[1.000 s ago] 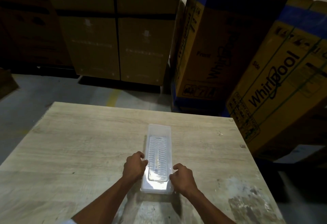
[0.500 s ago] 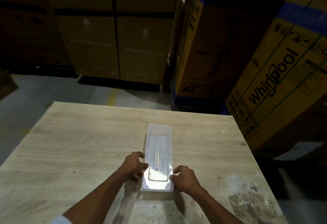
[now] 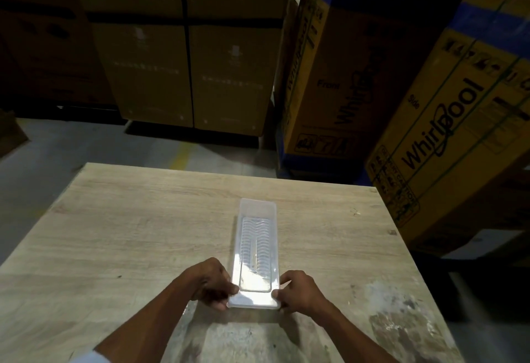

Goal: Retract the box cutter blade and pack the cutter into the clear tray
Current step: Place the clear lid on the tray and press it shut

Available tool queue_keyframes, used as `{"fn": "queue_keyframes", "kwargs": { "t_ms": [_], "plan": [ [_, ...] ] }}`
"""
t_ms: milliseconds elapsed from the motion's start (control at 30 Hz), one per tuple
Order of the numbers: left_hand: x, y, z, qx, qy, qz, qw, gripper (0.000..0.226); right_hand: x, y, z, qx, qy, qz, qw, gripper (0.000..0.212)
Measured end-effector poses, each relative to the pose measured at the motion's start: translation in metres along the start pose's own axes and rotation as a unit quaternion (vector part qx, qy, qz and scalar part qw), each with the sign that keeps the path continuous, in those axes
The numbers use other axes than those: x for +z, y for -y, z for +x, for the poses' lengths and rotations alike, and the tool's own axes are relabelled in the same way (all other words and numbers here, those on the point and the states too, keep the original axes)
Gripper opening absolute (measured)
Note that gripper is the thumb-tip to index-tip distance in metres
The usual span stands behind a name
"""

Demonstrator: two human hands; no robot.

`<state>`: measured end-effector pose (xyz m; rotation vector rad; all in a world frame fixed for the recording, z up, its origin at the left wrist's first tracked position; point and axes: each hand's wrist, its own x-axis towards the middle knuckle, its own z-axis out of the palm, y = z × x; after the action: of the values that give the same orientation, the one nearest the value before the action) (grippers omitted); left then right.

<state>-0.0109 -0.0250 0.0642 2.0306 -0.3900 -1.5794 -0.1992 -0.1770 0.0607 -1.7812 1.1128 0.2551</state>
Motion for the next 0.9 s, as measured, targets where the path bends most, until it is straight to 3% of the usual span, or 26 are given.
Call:
{"fn": "queue_keyframes", "kwargs": {
  "t_ms": [533,900],
  "plan": [
    [0.0013,0.0006,-0.0016,0.009,-0.028,-0.013,0.999,0.018,0.0024,0.0027,-0.0019,0.019,-0.017,0.016,1.0,0.029],
    [0.0019,-0.0012,-0.0043,0.019,-0.053,0.014,0.998,0.023,-0.0017,0.0032,0.0024,0.06,-0.027,0.039,0.997,0.041]
  ]
}}
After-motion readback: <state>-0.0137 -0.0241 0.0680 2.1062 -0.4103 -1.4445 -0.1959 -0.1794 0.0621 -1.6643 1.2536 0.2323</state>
